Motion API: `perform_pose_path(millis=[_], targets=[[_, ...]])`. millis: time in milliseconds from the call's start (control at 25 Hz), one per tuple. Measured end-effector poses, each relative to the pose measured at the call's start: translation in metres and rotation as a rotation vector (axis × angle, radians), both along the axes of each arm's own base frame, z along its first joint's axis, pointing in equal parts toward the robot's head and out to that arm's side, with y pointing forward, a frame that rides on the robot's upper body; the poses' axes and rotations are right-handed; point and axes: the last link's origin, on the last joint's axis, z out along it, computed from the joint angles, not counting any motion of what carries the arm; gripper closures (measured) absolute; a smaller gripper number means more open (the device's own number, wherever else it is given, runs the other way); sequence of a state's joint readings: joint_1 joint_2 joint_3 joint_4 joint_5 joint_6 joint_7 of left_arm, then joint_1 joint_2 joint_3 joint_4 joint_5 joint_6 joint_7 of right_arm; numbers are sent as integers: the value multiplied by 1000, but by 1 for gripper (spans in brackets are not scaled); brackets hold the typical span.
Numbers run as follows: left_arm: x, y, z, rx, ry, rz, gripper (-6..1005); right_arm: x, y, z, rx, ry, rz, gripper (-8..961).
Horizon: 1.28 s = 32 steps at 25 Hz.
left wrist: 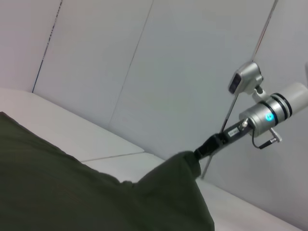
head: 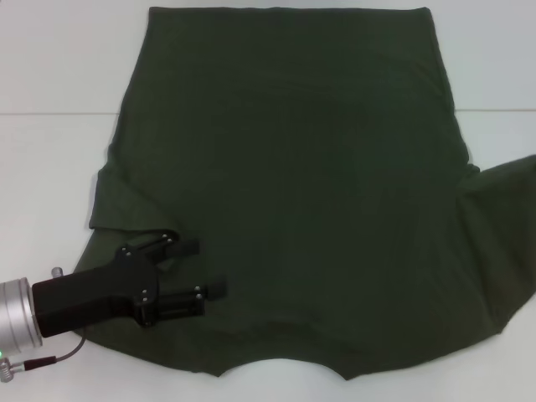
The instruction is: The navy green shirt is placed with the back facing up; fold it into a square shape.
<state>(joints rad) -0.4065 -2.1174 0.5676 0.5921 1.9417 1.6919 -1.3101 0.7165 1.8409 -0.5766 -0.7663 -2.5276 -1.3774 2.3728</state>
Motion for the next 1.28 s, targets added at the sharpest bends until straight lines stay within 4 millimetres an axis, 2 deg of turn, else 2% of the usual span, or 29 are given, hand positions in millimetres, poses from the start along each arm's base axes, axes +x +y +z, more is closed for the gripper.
perform_pose_path(millis=[280, 560, 800, 1040, 1240, 1280], targets=[[-1, 0, 1, -3, 2, 4, 61, -18, 4, -4, -18, 51, 57, 936], [0, 1, 1, -3, 2, 0, 61, -36, 5, -29, -90, 67, 104, 937], [1, 2, 0, -3, 2, 0, 61, -61, 12, -57, -129, 90, 156, 931], [0, 0, 0, -3, 1, 6, 61, -69, 11, -68, -142, 147, 155, 918], [0, 1, -1, -1, 3, 9, 61, -66, 4, -64, -104, 258, 182, 697], [0, 1, -1, -1, 3, 9, 62, -66, 3, -63, -100, 278, 189, 678]])
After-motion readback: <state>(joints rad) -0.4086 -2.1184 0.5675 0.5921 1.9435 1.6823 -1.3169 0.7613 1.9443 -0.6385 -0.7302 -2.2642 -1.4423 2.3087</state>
